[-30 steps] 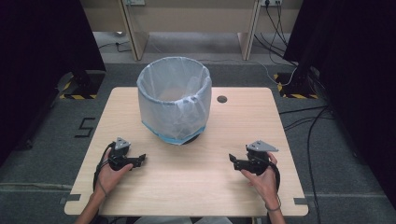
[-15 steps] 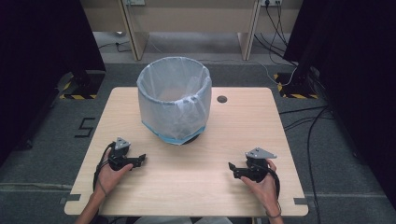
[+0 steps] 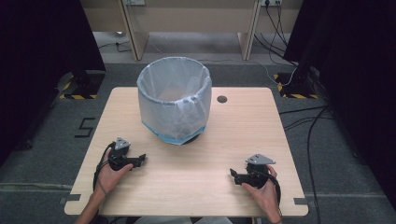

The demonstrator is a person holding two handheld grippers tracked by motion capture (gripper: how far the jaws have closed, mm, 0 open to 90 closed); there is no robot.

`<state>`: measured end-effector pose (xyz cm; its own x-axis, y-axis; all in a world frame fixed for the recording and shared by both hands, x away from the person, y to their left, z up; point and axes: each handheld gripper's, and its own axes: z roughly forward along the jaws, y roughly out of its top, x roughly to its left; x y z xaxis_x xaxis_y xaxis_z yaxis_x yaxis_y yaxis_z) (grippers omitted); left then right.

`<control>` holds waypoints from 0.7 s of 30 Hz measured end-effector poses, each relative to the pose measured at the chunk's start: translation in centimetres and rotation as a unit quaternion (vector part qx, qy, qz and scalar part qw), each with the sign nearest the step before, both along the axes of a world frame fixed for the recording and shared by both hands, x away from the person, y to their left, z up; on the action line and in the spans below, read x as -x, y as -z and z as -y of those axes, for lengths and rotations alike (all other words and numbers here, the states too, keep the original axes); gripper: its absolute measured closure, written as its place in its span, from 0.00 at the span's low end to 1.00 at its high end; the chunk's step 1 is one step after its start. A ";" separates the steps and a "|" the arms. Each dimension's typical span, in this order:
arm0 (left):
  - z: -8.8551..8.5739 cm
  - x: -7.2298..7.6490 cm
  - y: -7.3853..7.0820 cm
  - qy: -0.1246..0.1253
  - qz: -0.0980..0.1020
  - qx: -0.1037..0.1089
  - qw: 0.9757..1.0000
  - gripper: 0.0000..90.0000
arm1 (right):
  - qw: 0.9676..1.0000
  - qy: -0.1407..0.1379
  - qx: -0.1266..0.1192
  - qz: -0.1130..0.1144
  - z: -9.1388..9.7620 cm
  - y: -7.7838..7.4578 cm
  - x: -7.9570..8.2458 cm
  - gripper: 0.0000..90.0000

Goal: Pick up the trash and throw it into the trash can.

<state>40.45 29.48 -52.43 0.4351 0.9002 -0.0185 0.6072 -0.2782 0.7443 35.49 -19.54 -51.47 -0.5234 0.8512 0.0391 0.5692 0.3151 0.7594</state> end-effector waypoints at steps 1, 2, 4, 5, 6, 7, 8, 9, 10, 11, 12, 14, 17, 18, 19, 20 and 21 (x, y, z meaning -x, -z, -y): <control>0.0 0.0 0.0 0.000 0.000 0.000 1.000 0.16 | 1.000 0.000 0.000 0.000 0.0 0.0 0.0 0.17; 0.0 0.0 0.0 0.000 0.000 0.000 1.000 0.16 | 1.000 0.000 0.001 -0.002 0.0 0.0 0.1 0.17; 0.0 0.0 0.0 0.000 0.000 0.000 1.000 0.16 | 1.000 0.003 -0.001 -0.002 0.0 0.0 0.2 0.17; 0.0 0.0 0.0 0.000 0.000 0.000 1.000 0.16 | 1.000 0.001 -0.001 -0.002 0.0 0.0 0.2 0.17; 0.0 0.0 0.0 0.000 0.000 0.000 1.000 0.16 | 1.000 -0.002 0.003 -0.001 0.1 0.1 0.2 0.17; 0.0 0.0 0.0 0.000 0.000 0.000 1.000 0.16 | 1.000 0.001 0.005 -0.007 0.0 0.1 0.3 0.17; 0.0 0.0 0.0 0.000 0.000 0.000 1.000 0.16 | 1.000 0.000 0.016 -0.013 -0.1 0.1 0.3 0.17; 0.0 0.0 0.0 0.000 0.000 0.000 1.000 0.16 | 1.000 0.000 0.021 -0.015 -0.2 0.2 0.3 0.17; 0.0 0.0 0.0 0.000 0.000 0.000 1.000 0.16 | 1.000 0.001 0.024 -0.014 -0.2 0.2 0.4 0.17; 0.0 0.0 0.0 0.000 0.000 0.000 1.000 0.16 | 1.000 0.001 0.024 -0.014 -0.2 0.2 0.4 0.17; 0.0 0.0 0.0 0.000 0.000 0.000 1.000 0.16 | 0.999 0.000 0.036 -0.011 -0.4 0.2 0.5 0.17; 0.0 0.0 0.0 0.000 0.000 0.000 1.000 0.16 | 0.999 -0.002 0.037 -0.010 -0.5 0.2 0.5 0.17; 0.0 0.0 0.0 0.001 0.000 0.000 1.000 0.16 | 0.999 -0.002 0.036 -0.011 -0.5 0.2 0.5 0.17; 0.0 0.0 0.0 0.001 0.000 0.000 1.000 0.16 | 0.999 -0.002 0.036 -0.011 -0.5 0.2 0.5 0.17; 0.0 0.0 0.0 0.001 0.000 0.000 1.000 0.16 | 0.999 -0.004 0.035 -0.013 -0.5 0.2 0.4 0.16; 0.0 0.0 0.0 0.001 0.000 0.000 1.000 0.16 | 0.999 -0.004 0.035 -0.013 -0.5 0.2 0.4 0.16; 0.0 0.0 0.0 0.001 0.000 0.000 1.000 0.16 | 0.999 -0.003 0.035 -0.013 -0.5 0.2 0.4 0.16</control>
